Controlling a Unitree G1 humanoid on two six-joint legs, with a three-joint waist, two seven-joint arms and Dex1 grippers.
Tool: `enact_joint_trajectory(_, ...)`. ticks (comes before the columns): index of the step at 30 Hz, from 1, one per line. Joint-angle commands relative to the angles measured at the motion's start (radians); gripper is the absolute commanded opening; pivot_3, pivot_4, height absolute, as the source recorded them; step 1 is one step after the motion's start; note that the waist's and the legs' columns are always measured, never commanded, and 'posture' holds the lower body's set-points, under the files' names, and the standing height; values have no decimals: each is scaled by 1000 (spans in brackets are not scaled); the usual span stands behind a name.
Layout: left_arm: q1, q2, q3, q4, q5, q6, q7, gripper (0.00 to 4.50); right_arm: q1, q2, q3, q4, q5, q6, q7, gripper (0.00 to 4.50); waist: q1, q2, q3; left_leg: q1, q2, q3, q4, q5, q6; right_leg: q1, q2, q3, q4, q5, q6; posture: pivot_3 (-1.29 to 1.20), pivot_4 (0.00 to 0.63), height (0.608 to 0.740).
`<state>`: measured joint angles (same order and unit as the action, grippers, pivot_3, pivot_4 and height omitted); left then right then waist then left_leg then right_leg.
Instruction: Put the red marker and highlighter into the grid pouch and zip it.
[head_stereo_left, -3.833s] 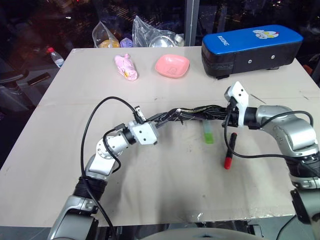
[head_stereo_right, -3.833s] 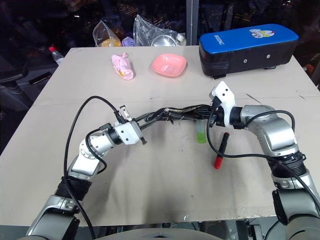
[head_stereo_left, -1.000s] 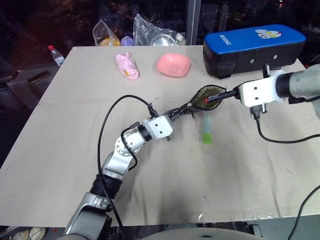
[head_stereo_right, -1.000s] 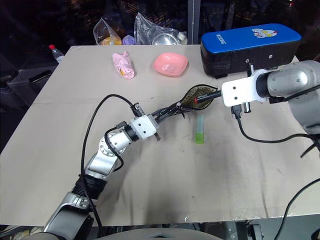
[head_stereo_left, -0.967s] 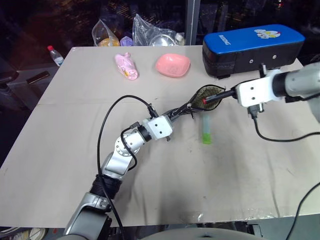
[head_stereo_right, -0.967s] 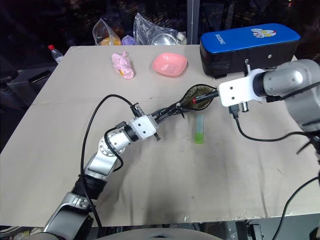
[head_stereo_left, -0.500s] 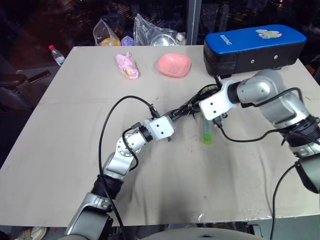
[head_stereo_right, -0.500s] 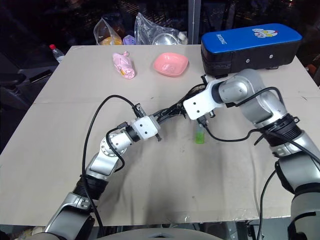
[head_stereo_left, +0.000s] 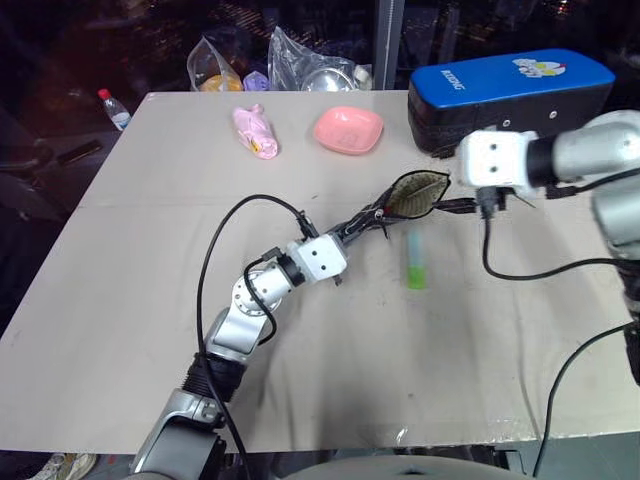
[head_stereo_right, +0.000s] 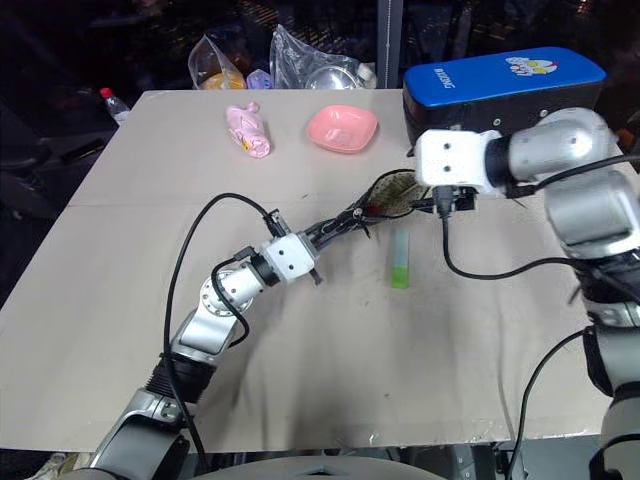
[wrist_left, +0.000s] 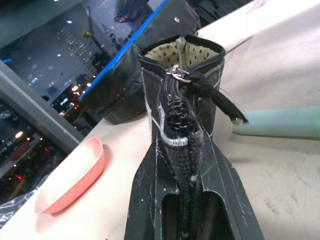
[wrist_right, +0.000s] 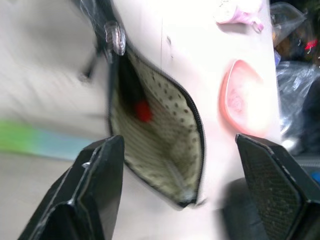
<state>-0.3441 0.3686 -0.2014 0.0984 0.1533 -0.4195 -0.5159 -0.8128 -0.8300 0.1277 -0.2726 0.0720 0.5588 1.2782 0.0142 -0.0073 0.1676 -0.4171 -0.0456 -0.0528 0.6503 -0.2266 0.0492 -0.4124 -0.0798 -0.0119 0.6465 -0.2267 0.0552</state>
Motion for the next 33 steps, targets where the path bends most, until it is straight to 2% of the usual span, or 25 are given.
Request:
enact_joint_trajectory(1, 6, -2, 15, -48, -16, 0, 15, 0, 115, 41, -110, -208, 113, 328, -120, 3624, -1, 0, 0, 0, 0, 0, -1, 0, 0, 0, 0, 0, 0, 0, -1, 0, 150, 734)
enact_joint_trajectory(2, 9, -2, 15, -50, -16, 0, 16, 0, 137, 54, -123, -240, 124, 366, -154, 3624, 0, 0, 0, 0, 1, 0, -1, 0, 0, 0, 0, 0, 0, 1, -1, 0, 150, 734)
enact_joint_trajectory(4, 13, -5, 13, -52, -15, 3, 17, 0, 224, 170, -191, -351, 141, 568, -298, 3624, 0, 0, 0, 0, 1, 1, 0, 0, 0, -1, 0, 0, 1, 1, -1, 0, 150, 734)
enact_joint_trajectory(6, 16, -5, 15, -55, -16, 5, 16, 0, 288, 254, -226, -438, 141, 718, -405, 4177, 3, 0, 0, 0, 1, 1, 1, 0, 0, 0, 0, 0, 2, 1, -1, 0, 150, 734)
enact_joint_trajectory(7, 18, -7, 15, -53, -18, 7, 17, 0, 367, 351, -217, -485, 108, 783, -501, 4459, 4, 0, -1, 0, 1, 0, 2, 0, 0, 0, 0, 0, 2, 1, -1, 0, 150, 734)
enact_joint_trajectory(8, 20, -8, 15, -51, -20, 8, 17, 0, 423, 423, -209, -520, 87, 833, -577, 4459, 4, -2, -3, 0, 0, 0, 1, 0, 0, 0, 0, 0, 2, 1, -1, 0, 150, 734)
enact_joint_trajectory(9, 20, -12, 12, -48, -21, 9, 16, 0, 487, 505, -176, -515, 42, 810, -686, 4459, 6, -3, -3, 0, 0, -1, 2, 0, 0, 0, 0, -1, 2, 1, -1, 0, 150, 734)
enact_joint_trajectory(11, 16, -18, 7, -44, -21, 9, 15, 0, 553, 584, -108, -478, -10, 723, -810, 4459, 2, -1, -3, 0, -1, -1, 1, 0, -1, -1, 0, -1, 2, 1, -1, 0, 150, 734)
enact_joint_trajectory(16, 9, -21, 8, -38, -21, 10, 12, 0, 549, 660, -37, -400, -23, 679, -925, 4459, -4, -1, -2, 2, -3, 3, 3, 1, -1, -3, 4, 0, 8, 1, -1, 0, 150, 734)
enact_joint_trajectory(22, 5, -21, 9, -28, -20, 3, 11, 0, 586, 631, 6, -322, -14, 614, -956, 4459, -2, -1, -3, 2, -2, 0, 3, 2, -2, -2, 7, -1, 10, 1, -1, 0, 150, 734)
enact_joint_trajectory(25, 5, -22, 10, -26, -17, 2, 15, 0, 597, 610, 21, -336, 0, 618, -951, 3739, -3, -1, -3, 3, -2, 0, 3, 2, -2, -2, 8, -1, 10, 1, -1, 0, 150, 734)
enact_joint_trajectory(29, 8, -22, 11, -28, -14, 2, 19, 0, 594, 541, -2, -359, 2, 601, -946, 1785, -3, -1, -3, 3, -2, 1, 3, 2, -2, -2, 8, -1, 10, 1, -1, 0, 150, 734)
enact_joint_trajectory(30, 9, -22, 11, -29, -13, 2, 20, 0, 591, 511, -10, -364, -2, 589, -942, 1573, -1, -1, -3, 3, -2, 0, 3, 2, -2, -2, 8, -1, 10, 1, -1, 0, 150, 734)
enact_joint_trajectory(31, 10, -22, 12, -29, -13, 1, 21, 0, 589, 470, -27, -368, -2, 573, -928, 936, -1, -1, -3, 3, -2, 0, 3, 2, -2, -2, 8, -1, 10, 1, -1, 0, 150, 734)
enact_joint_trajectory(33, 12, -21, 13, -30, -13, 1, 23, 0, 582, 402, -77, -376, 18, 572, -896, 836, 0, -1, -2, 3, -2, 0, 3, 2, -2, -1, 8, -1, 10, 0, -1, 0, 150, 734)
